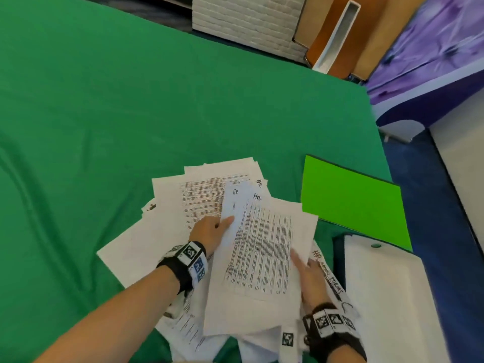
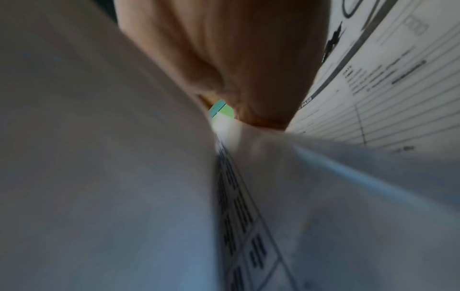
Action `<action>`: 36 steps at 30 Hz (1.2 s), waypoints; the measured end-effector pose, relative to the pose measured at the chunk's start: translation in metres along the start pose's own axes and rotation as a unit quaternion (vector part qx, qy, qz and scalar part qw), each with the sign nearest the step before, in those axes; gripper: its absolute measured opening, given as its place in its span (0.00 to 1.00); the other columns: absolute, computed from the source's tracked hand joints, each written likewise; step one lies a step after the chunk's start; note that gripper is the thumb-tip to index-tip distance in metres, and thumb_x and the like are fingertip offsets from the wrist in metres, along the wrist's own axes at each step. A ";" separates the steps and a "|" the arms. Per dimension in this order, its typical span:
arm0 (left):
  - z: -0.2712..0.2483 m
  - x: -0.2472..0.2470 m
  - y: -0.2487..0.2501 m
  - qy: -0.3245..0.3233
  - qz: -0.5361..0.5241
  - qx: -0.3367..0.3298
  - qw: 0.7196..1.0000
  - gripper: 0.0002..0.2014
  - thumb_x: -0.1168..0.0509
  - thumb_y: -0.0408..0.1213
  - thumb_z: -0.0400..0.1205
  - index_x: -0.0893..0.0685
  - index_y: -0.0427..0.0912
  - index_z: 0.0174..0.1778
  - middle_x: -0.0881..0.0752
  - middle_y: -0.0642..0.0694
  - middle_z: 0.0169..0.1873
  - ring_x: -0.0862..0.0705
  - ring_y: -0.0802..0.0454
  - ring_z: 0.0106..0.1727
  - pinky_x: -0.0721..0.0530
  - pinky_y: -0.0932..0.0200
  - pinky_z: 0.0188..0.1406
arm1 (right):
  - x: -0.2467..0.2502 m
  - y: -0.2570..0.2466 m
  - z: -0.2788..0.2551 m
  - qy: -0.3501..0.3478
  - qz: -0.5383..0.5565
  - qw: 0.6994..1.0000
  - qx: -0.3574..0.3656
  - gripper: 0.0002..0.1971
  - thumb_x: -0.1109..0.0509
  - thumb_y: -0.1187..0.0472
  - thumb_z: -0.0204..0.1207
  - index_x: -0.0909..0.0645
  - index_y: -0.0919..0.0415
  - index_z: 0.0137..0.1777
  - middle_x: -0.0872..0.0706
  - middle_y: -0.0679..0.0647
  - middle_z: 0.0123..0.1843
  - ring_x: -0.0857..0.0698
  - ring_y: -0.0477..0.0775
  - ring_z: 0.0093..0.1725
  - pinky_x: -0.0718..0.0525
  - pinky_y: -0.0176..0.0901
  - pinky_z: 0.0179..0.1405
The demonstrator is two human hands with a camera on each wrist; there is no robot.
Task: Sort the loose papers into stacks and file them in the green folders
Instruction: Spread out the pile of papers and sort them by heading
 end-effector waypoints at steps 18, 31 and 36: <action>0.013 -0.018 -0.008 -0.086 0.153 0.021 0.984 0.24 0.39 0.64 0.80 0.18 0.45 0.52 0.14 0.48 0.44 0.16 0.50 0.43 0.21 0.62 0.37 | -0.013 0.009 0.018 -0.070 -0.018 0.997 0.028 0.23 0.24 0.65 0.74 0.21 0.50 0.68 0.12 0.53 0.64 0.12 0.55 0.60 0.18 0.62 0.65; -0.027 0.022 0.038 -0.115 -0.262 0.019 0.958 0.34 0.26 0.60 0.67 0.20 0.49 0.66 0.11 0.51 0.56 0.12 0.50 0.57 0.16 0.43 0.62 | -0.043 -0.128 -0.067 -0.166 -0.052 0.959 0.223 0.22 0.24 0.66 0.69 0.19 0.58 0.65 0.10 0.55 0.60 0.12 0.59 0.59 0.16 0.60 0.60; -0.024 0.047 0.068 -0.079 -0.299 -0.043 0.950 0.45 0.19 0.59 0.61 0.28 0.50 0.72 0.12 0.50 0.60 0.12 0.51 0.59 0.16 0.43 0.63 | -0.061 -0.130 -0.058 -0.140 -0.085 0.960 0.229 0.20 0.21 0.65 0.69 0.17 0.55 0.61 0.09 0.51 0.55 0.10 0.51 0.55 0.13 0.58 0.59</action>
Point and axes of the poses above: each hand's wrist, its own z-axis towards the middle knuckle, its own x-axis out of the back of the hand, y = z × x, the point moved 9 cm from there along z, towards the middle knuckle
